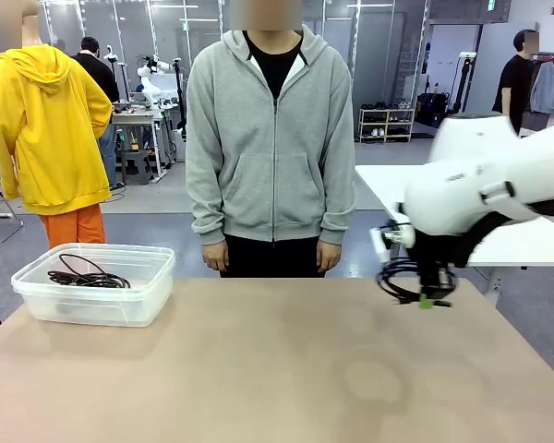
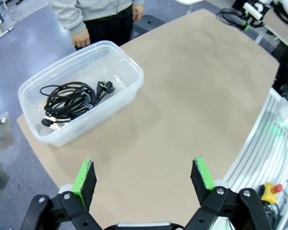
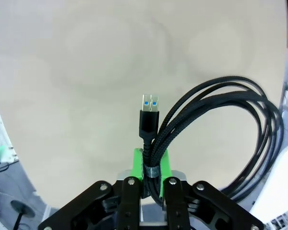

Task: Organize and store the cables.
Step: Place the USB Extension Cable into the Organizing box.

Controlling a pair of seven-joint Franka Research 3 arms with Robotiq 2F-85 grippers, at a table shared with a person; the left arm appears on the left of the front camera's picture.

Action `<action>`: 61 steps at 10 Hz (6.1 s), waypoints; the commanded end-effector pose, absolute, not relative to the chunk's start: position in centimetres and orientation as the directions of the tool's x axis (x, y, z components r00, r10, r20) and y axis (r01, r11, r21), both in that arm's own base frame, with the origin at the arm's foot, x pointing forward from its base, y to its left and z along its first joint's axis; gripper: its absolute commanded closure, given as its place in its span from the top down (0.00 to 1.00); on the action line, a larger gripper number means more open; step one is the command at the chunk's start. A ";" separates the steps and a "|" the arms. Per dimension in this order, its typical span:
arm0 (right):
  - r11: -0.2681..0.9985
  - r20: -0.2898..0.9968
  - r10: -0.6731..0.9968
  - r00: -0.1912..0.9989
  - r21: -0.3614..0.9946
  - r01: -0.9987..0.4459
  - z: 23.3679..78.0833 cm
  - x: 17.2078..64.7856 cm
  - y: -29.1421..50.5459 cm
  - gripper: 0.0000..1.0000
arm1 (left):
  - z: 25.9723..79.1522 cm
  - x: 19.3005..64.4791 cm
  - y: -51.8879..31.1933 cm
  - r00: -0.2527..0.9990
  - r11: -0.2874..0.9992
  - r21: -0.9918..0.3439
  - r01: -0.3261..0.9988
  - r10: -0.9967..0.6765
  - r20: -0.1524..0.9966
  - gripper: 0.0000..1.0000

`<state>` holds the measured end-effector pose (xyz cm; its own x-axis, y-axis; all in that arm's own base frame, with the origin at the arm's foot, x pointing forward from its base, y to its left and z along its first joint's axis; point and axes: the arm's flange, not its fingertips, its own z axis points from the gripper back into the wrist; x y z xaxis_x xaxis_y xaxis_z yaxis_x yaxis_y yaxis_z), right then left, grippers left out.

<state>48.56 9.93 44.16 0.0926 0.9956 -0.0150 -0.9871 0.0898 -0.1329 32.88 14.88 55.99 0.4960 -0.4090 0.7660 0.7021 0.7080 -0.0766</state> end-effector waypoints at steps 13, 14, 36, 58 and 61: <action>0.006 0.038 0.999 0.004 -0.072 -0.997 36.9 48.0 38.2 0.00 | 56.2 33.1 14.9 0.493 0.704 -0.077 0.706 -0.411 0.767 1.00; -0.002 0.041 0.999 -0.006 -0.090 -0.996 35.3 47.9 38.4 0.00 | 56.2 33.1 14.9 0.493 0.704 -0.077 0.706 -0.411 0.767 1.00; 0.132 0.358 0.924 0.132 0.024 -0.991 43.5 44.6 14.8 1.00 | 56.2 33.1 14.9 0.493 0.704 -0.077 0.706 -0.411 0.767 1.00; 0.380 0.870 0.492 0.029 -0.185 -0.906 41.5 24.8 -24.1 1.00 | 49.4 40.1 -21.4 0.166 0.200 0.034 0.979 -0.884 0.438 1.00; 0.395 0.884 0.467 0.036 -0.172 -0.902 40.1 24.4 -25.3 1.00 | 50.0 42.3 -27.1 0.081 0.113 0.052 0.992 -0.903 0.421 1.00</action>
<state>24.30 -24.55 40.83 0.0635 0.4847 0.8724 -0.9036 0.3990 -0.1559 40.39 -26.36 49.06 0.0800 -0.8966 0.4356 0.9937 0.1061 0.0358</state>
